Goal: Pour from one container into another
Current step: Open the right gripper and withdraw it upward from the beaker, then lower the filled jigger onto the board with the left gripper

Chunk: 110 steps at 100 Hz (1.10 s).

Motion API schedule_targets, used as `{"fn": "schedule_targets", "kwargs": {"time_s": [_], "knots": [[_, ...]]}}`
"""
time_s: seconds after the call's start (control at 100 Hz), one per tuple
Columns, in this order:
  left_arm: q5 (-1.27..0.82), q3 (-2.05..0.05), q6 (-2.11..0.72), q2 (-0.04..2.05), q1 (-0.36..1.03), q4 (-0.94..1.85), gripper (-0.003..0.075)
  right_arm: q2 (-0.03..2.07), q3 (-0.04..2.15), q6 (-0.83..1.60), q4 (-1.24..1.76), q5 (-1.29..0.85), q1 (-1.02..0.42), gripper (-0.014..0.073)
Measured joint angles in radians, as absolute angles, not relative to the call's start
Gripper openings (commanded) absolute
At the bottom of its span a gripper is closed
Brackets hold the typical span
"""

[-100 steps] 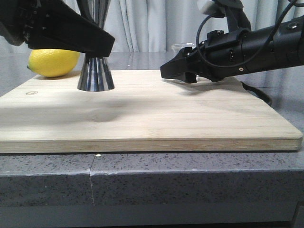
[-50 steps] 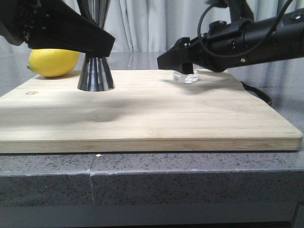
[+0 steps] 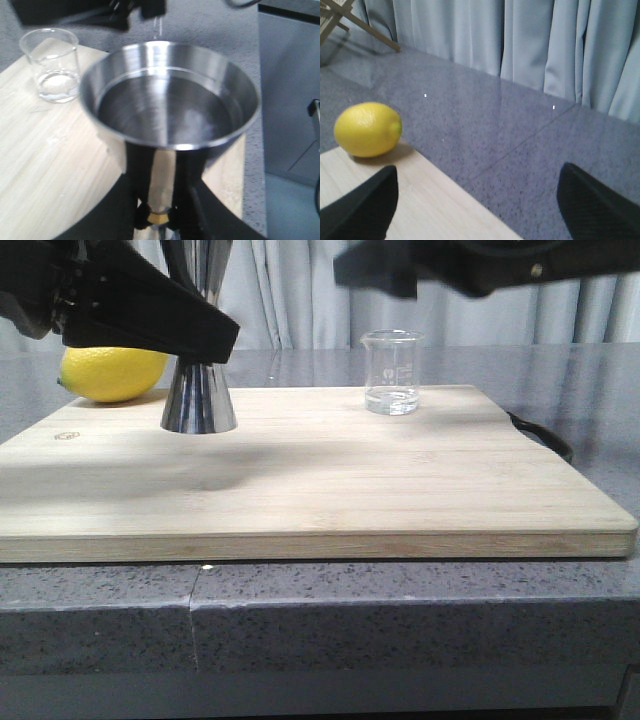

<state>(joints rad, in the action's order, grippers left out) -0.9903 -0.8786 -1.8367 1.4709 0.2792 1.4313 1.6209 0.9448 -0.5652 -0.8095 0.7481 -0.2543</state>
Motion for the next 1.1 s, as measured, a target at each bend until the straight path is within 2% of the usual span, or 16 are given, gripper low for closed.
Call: {"fn": "schedule_targets", "kwargs": {"time_s": [0.57,0.85,1.1], "knots": [[-0.911,-0.879,-2.045,1.503,0.279,1.646,-0.0020,1.202,0.945,-0.565,-0.809,0.770,-0.254,0.0588],[-0.907,-0.879,-2.127,1.589,0.277,1.717,-0.0020,1.104,0.945,-0.565,-0.809,0.723,-0.254,0.0588],[-0.897,-0.879,-2.174,1.614,0.252,1.756,-0.0020,1.098,0.945,-0.565,-0.809,0.695,-0.254,0.0588]]}}
